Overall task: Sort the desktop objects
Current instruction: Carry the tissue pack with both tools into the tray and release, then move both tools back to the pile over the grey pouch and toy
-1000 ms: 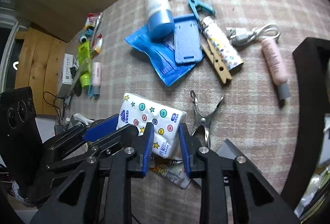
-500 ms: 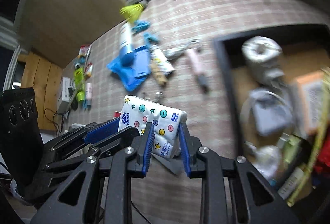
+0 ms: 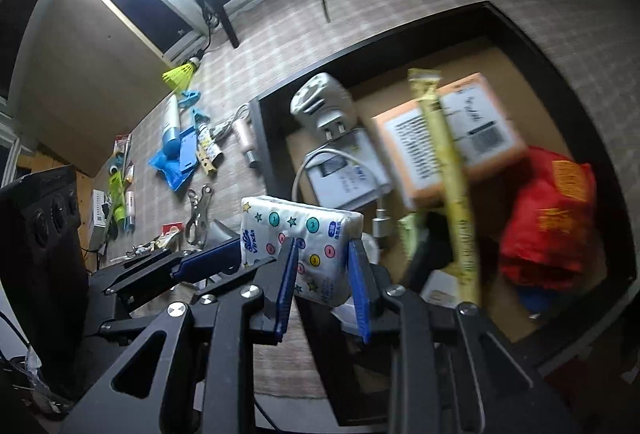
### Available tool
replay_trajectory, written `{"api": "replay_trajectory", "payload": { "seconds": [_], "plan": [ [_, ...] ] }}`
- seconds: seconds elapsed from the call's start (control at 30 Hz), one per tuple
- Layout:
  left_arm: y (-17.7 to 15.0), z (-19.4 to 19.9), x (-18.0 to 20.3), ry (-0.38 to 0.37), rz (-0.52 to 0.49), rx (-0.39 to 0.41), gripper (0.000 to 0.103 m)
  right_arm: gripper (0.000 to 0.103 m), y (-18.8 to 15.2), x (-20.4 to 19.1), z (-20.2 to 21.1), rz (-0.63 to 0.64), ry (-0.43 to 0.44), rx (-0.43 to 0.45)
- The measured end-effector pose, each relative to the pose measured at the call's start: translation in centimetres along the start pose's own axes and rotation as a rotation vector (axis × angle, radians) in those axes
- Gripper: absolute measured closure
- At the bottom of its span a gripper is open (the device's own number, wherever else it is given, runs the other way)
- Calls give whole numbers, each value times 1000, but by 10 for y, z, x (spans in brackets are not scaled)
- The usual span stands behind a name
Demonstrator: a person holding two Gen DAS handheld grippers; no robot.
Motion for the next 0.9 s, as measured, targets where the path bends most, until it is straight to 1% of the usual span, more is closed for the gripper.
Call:
{"api": "replay_trajectory", "payload": {
  "seconds": [0.07, 0.13, 0.2, 0.33, 0.47, 0.67, 0.8, 0.9],
  "plan": [
    [5, 4, 3, 12, 11, 25, 59, 73, 3, 11, 9, -41, 14, 20],
    [8, 11, 1, 25, 20, 48, 55, 71, 8, 21, 14, -61, -8, 49],
    [8, 19, -6, 45, 29, 61, 55, 69, 10, 25, 14, -61, -17, 54],
    [6, 33, -22, 58, 73, 83, 55, 68, 10, 18, 10, -42, -11, 47],
    [-4, 50, -52, 107, 118, 95, 55, 68, 11, -4, 2, 11, 3, 31],
    [-23, 79, -107, 176, 218, 122, 55, 68, 13, -60, -18, 131, 22, -10],
    [-43, 102, -145, 219, 298, 150, 55, 68, 8, -94, -35, 214, 37, -47],
    [-58, 119, -174, 245, 371, 169, 55, 68, 3, -112, -46, 251, 48, -77]
  ]
}}
Point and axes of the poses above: each gripper's, at about its wrist camera, not at the fingertips, and z roughly against the way its jaws point, x to its right, y to its top, the point moved 10 cm from there along -z, roughly the way its jaws point, and after that the axes turned 5 degrees about -z, right-handed, at the moved point
